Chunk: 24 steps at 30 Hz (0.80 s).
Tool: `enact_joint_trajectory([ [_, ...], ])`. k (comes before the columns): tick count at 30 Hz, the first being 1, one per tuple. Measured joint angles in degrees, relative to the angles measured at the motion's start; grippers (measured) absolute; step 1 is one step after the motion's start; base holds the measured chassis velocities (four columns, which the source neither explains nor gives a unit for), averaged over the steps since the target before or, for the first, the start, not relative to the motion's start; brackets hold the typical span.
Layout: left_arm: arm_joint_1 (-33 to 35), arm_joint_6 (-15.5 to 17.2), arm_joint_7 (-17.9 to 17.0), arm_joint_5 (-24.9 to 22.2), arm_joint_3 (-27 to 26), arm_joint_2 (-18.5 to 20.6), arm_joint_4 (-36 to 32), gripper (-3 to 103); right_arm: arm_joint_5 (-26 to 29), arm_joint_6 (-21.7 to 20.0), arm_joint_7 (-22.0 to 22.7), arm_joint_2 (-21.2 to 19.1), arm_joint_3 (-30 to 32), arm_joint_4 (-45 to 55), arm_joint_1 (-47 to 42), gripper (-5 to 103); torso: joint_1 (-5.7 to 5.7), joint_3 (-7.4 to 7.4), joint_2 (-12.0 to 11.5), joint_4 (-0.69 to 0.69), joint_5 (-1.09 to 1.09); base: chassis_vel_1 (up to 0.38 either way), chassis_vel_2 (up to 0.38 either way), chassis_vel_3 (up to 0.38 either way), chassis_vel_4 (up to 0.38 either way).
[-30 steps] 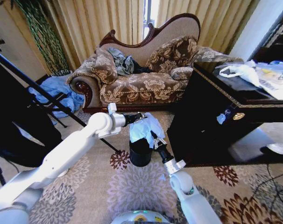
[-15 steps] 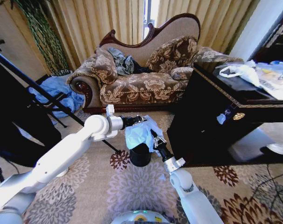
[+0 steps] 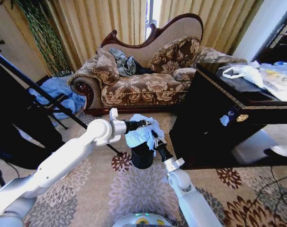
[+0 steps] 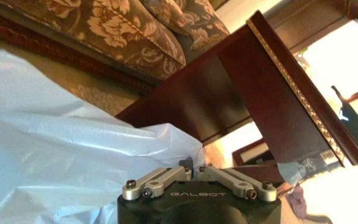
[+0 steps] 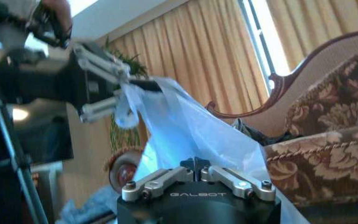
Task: Place a garbage bag over the trash bin.
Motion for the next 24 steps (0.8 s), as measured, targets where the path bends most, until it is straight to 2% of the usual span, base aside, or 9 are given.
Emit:
enact_joint_trajectory([
  [6,-0.2,0.0,0.0,-0.1,0.7,-0.1,-0.7,0,2.1,0.0,2.0,2.9,-1.1,-0.7,2.0,0,0.00,0.00,0.0,0.00,-0.01,0.000,0.000,0.000,0.000],
  [12,-1.0,0.2,0.4,-0.3,1.7,0.2,-1.0,0,2.1,-0.3,2.4,4.0,-1.7,-3.4,4.2,0,0.00,0.00,0.0,0.00,0.01,0.000,0.000,0.000,0.000],
  [15,-1.5,0.6,0.9,-0.3,2.4,0.8,-1.1,0,1.9,-0.1,2.1,3.7,-2.1,-4.8,5.1,0,0.00,0.00,0.0,0.00,0.01,0.000,0.000,0.000,0.000],
  [18,-2.2,1.5,2.3,0.5,3.4,2.3,-1.2,0,0.4,0.5,0.7,1.8,-2.0,-5.6,5.3,0,0.00,0.00,0.0,0.00,0.01,0.000,0.000,0.000,0.000],
  [24,-2.3,2.1,3.6,2.2,3.5,3.3,-1.2,0,-0.5,0.5,-0.7,0.0,-3.0,-3.5,2.9,0,-0.01,0.00,0.0,0.00,0.01,0.000,0.000,0.000,0.000],
])
